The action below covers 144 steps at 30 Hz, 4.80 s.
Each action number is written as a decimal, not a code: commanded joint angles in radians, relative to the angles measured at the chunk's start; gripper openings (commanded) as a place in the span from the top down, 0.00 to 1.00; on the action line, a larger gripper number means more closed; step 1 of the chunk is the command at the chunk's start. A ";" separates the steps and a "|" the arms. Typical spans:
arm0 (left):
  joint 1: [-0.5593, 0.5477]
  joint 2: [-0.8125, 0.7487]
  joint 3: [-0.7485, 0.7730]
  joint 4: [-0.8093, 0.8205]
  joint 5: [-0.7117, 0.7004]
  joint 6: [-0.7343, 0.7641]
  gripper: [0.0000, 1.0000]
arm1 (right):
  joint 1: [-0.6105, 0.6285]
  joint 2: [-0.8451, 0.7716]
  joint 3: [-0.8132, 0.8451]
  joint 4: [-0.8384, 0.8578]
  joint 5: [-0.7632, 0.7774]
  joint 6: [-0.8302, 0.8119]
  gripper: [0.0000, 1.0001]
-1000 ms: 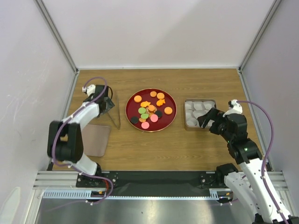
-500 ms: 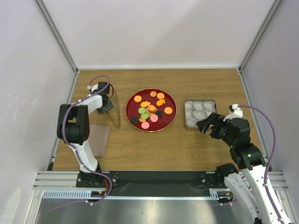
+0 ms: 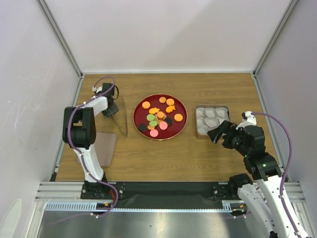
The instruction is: Pack the cookies
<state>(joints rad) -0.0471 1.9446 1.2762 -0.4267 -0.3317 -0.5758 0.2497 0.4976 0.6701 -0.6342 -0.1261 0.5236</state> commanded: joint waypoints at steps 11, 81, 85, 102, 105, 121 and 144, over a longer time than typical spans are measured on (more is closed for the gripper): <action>0.023 -0.079 0.046 -0.018 0.077 0.054 1.00 | 0.006 0.004 0.077 -0.004 -0.026 -0.025 0.00; -0.485 -0.647 -0.583 1.698 0.721 -0.918 1.00 | 0.645 0.567 0.266 1.053 -0.109 0.148 0.00; -0.493 -0.645 -0.589 1.727 0.680 -0.920 1.00 | 0.645 0.585 0.263 1.079 -0.121 0.168 0.00; -0.501 -0.705 -0.652 1.758 0.589 -0.875 1.00 | 0.649 0.636 0.289 1.160 -0.141 0.230 0.07; -0.501 -0.702 -0.649 1.767 0.586 -0.872 1.00 | 0.655 0.644 0.296 1.162 -0.147 0.230 0.09; -0.501 -0.673 -0.663 1.829 0.574 -0.889 1.00 | 0.665 0.639 0.290 1.185 -0.135 0.230 0.27; -0.485 -0.690 -0.637 1.754 0.585 -0.826 0.45 | 0.666 0.561 0.296 1.001 -0.023 0.122 0.37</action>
<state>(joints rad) -0.5407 1.2804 0.6205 1.2762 0.2646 -1.4387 0.9100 1.1072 0.9226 0.3660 -0.2005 0.6949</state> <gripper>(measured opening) 0.530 0.635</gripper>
